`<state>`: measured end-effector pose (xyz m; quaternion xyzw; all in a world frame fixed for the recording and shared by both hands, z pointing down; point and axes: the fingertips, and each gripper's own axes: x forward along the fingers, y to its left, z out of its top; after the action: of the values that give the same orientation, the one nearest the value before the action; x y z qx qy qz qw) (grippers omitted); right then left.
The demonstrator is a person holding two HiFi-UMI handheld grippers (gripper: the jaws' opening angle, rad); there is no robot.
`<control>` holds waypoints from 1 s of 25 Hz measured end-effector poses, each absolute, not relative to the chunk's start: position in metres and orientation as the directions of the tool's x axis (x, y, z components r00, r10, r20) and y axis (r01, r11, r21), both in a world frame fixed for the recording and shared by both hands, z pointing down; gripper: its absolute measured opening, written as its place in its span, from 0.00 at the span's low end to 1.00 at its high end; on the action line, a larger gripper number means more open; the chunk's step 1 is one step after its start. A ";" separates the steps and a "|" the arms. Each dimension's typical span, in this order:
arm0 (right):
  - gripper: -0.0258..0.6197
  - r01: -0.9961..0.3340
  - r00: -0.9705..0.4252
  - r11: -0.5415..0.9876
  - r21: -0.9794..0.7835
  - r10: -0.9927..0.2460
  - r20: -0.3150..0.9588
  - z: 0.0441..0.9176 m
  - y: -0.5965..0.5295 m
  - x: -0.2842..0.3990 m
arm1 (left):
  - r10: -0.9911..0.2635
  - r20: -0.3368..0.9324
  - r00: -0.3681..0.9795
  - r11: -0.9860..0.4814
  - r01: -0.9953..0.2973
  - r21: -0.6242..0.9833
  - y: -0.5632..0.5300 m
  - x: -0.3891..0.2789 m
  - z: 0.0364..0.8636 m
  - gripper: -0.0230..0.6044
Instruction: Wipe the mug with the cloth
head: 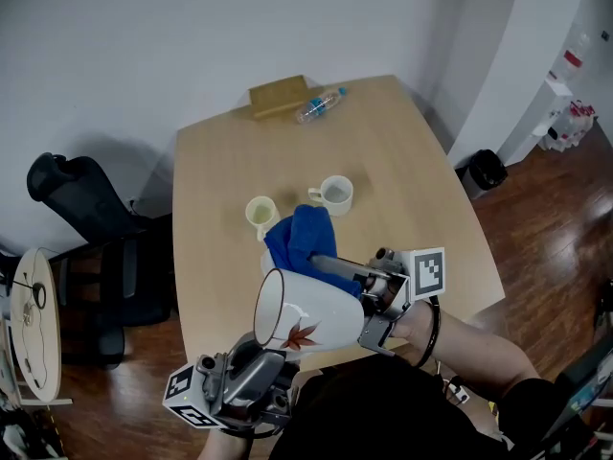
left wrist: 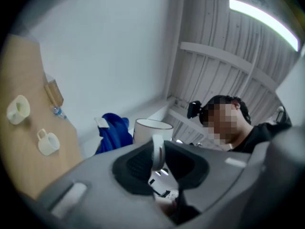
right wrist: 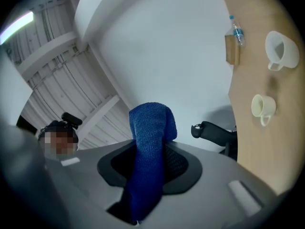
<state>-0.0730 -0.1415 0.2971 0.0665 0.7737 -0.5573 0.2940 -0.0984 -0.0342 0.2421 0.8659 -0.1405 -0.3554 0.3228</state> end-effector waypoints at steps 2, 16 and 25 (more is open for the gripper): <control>0.23 0.433 -0.842 0.362 -0.826 -0.164 -0.514 0.301 -0.126 -0.084 | -0.442 -0.544 0.714 -0.755 0.032 0.655 -0.032 -0.093 0.241 0.15; 0.23 0.346 -0.853 0.368 -0.863 -0.260 -0.453 0.331 -0.131 -0.069 | -0.529 -0.609 0.590 -0.709 0.087 0.700 -0.052 -0.106 0.245 0.14; 0.23 -0.202 -0.884 0.891 -0.407 -0.345 -0.315 0.255 -0.150 -0.008 | -0.601 -0.636 0.484 -0.718 0.022 0.695 -0.077 -0.151 0.240 0.14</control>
<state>-0.0083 -0.1497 0.2552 -0.1434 0.9529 -0.1847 0.1932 -0.1515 -0.0774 0.2397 0.7964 -0.1816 -0.4743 0.3284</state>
